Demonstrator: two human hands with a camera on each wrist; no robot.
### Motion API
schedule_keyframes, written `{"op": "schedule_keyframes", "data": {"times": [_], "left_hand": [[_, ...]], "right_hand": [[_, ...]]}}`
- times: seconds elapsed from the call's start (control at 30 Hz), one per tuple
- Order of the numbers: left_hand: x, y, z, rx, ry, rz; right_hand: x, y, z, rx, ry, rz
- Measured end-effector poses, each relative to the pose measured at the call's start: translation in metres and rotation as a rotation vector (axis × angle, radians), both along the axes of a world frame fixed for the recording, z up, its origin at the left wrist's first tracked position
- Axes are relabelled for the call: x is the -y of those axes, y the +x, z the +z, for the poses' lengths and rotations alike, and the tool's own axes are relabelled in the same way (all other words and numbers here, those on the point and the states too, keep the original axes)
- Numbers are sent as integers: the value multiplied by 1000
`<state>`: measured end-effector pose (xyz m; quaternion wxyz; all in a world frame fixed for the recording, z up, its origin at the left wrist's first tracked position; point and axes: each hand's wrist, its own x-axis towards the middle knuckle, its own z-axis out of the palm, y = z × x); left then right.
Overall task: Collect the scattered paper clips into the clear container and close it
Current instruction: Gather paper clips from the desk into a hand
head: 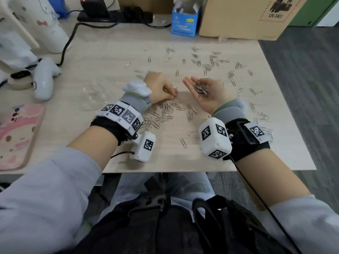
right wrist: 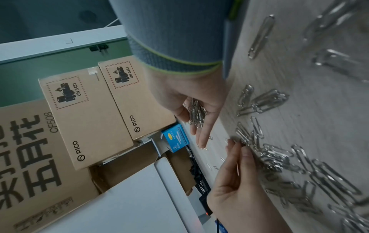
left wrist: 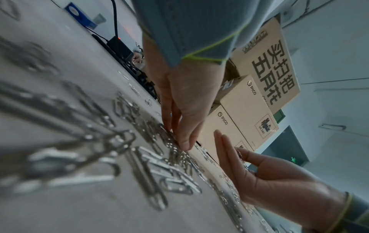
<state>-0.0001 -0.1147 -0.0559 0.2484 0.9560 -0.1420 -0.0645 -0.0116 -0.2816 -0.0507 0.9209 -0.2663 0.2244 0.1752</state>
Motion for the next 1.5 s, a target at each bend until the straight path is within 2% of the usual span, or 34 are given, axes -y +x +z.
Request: {"op": "schedule_keyframes", "data": {"times": [0.2,0.37,0.43,0.6,0.77,0.87,1.03,1.2,1.3,1.4,1.5], "left_hand": [[-13,-30,7,-18,31,-61],[-26,-45,19,-90,-76,-101],[-36,-53,23,-112,7,-136],[-58,-67,26,-238,436,-102],[-63,-84,14,-273,565,-120],[-62,-84,3,-214,513,-94],[-54,-78,-16,-90,271,-48],[-38,-65,-16,-33,103,17],[-33,-60,-13,2,103,14],[-28,-54,-12,-53,151,-54],[-23,-47,-11,-77,48,-59]], "right_hand": [[-15,-19,1,26,-2,30],[-22,-27,-2,34,-19,50],[-26,-32,-2,42,-34,56],[-34,-38,4,54,-48,59],[-39,-41,3,52,-48,54],[-39,-43,2,53,-52,48],[-34,-44,2,49,-64,41],[-30,-46,1,44,-73,31],[-25,-45,1,44,-65,18],[-21,-43,0,41,-59,9],[-19,-42,0,45,-62,1]]}}
